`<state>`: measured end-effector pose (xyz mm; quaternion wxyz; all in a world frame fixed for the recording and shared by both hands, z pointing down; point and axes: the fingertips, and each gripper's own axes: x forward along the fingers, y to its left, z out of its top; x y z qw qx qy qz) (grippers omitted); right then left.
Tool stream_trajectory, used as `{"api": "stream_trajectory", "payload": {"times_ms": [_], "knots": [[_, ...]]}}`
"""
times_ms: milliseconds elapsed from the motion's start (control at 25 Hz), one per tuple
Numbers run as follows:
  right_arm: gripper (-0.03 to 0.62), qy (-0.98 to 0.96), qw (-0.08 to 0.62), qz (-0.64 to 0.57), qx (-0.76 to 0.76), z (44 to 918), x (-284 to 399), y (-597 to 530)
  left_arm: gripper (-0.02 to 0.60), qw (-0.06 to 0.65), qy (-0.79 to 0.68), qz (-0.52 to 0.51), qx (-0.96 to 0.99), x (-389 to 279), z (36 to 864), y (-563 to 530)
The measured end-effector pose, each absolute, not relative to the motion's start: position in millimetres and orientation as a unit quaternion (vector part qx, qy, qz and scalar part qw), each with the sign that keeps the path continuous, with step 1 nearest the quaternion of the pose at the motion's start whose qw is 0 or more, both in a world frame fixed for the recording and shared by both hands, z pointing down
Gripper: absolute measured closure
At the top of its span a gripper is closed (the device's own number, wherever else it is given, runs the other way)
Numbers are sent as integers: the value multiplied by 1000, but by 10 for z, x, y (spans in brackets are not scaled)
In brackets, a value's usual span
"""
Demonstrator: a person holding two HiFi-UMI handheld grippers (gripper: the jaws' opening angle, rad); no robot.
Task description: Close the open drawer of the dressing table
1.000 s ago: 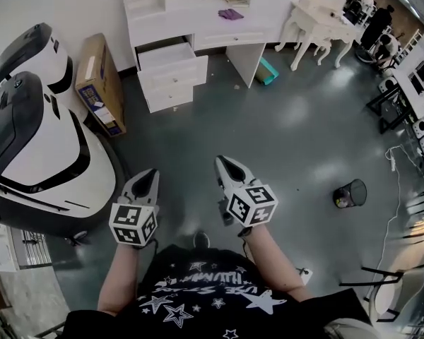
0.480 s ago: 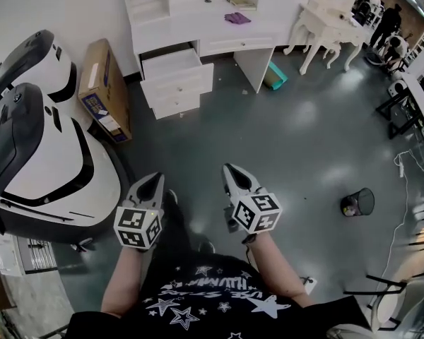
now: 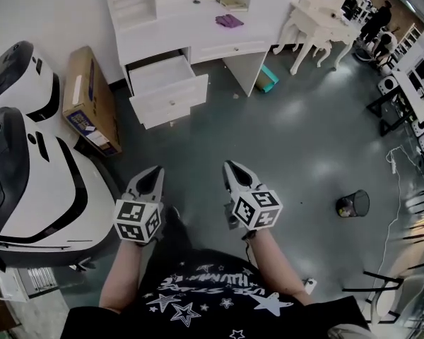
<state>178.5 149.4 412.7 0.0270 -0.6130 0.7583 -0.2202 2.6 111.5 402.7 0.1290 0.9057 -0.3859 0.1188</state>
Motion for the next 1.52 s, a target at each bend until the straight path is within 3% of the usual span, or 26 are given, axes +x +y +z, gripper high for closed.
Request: {"api": "stream_trajectory", "payload": {"times_ms": [840,1520], "knots": [[589,732,-20,-242,-636,4383,1124,-437,572,159,-369,128,907,-726,4210,-812],[589,718,-55,-245,-650,4943,1174,-1295,572,181,-406,140,885,-778,4623,-1540]]}}
